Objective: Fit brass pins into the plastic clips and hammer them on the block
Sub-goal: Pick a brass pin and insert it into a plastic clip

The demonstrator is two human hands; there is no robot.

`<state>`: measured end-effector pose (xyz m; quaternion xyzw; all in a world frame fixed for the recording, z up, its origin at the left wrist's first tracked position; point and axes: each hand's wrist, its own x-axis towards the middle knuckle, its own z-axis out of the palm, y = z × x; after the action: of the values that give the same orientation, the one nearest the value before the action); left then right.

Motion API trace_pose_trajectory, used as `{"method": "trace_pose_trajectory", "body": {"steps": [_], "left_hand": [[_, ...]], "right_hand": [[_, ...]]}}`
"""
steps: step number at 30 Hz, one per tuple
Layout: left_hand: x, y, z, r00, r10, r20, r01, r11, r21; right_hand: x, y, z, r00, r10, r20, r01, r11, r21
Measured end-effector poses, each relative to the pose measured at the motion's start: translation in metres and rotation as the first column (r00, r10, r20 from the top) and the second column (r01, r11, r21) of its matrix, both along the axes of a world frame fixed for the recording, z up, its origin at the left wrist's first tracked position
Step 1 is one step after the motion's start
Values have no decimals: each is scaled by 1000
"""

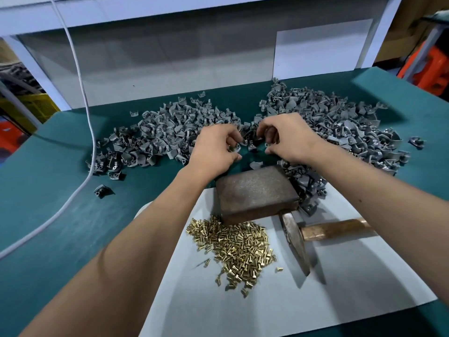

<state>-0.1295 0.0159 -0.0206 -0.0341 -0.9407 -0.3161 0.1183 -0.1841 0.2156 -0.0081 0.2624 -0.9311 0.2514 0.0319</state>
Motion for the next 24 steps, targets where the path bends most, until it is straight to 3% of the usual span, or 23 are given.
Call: {"method": "trace_pose_trajectory", "body": {"steps": [6, 13, 19, 24], "left_hand": [[-3, 1, 1, 997, 61, 50, -64, 997, 45], [-14, 11, 12, 991, -1, 136, 23, 987, -162], [-27, 31, 21, 993, -38, 109, 68, 956, -287], [-29, 33, 25, 986, -113, 123, 125, 987, -101]], "right_hand": [[5, 2, 5, 995, 83, 45, -83, 997, -3], [2, 10, 13, 977, 115, 178, -129, 989, 73], [2, 3, 12, 997, 67, 29, -72, 967, 245], [-2, 7, 17, 972, -61, -225, 132, 939, 317]]}}
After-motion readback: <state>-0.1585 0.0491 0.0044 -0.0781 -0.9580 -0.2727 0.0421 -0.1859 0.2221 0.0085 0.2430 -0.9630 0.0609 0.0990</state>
